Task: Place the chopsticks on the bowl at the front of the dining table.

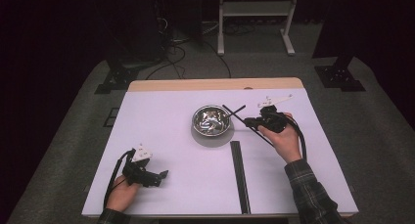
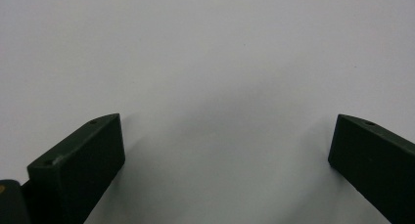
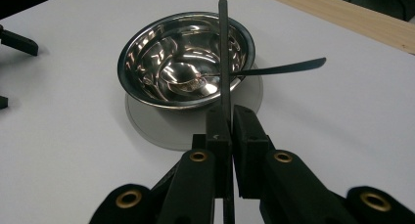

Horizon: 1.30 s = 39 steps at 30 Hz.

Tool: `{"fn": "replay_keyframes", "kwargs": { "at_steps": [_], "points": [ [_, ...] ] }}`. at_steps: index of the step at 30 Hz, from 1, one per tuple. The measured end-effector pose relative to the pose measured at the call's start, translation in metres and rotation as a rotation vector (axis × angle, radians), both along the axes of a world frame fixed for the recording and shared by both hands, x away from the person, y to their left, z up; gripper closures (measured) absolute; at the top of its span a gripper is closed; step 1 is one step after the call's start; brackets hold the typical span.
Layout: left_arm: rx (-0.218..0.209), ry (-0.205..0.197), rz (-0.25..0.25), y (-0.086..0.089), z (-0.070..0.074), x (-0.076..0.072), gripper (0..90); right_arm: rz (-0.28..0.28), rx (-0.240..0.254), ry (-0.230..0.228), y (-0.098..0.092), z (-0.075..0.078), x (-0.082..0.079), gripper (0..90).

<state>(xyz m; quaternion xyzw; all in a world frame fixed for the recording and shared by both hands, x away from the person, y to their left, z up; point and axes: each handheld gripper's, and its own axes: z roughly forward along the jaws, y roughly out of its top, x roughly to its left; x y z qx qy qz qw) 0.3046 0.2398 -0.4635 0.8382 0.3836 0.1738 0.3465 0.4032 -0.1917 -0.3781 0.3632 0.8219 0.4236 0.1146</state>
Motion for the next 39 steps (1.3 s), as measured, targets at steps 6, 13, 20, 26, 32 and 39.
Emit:
{"fn": "replay_keyframes", "kwargs": {
  "at_steps": [6, 13, 20, 26, 32, 39],
  "points": [
    [-0.002, 0.001, 0.001, 0.000, 0.000, 0.000, 0.0, 0.005, 0.001, -0.002, 0.008, 0.001, 0.008, 85.9],
    [0.001, -0.001, -0.001, 0.000, 0.000, 0.000, 0.0, 0.009, -0.001, 0.005, 0.018, 0.001, 0.017, 85.9],
    [0.001, -0.002, -0.001, 0.000, 0.000, 0.000, 0.0, 0.009, -0.005, 0.011, 0.027, -0.001, 0.026, 85.9],
    [-0.001, -0.004, 0.000, -0.001, -0.001, 0.000, 0.0, 0.014, -0.013, 0.013, 0.036, -0.002, 0.035, 85.9],
    [-0.001, -0.004, 0.000, -0.001, -0.001, 0.000, 0.0, 0.013, -0.009, 0.027, 0.044, -0.002, 0.044, 85.9],
    [0.000, -0.003, 0.000, -0.001, -0.001, 0.000, 0.0, 0.004, -0.012, 0.038, 0.053, -0.003, 0.055, 85.9]
  ]
}}
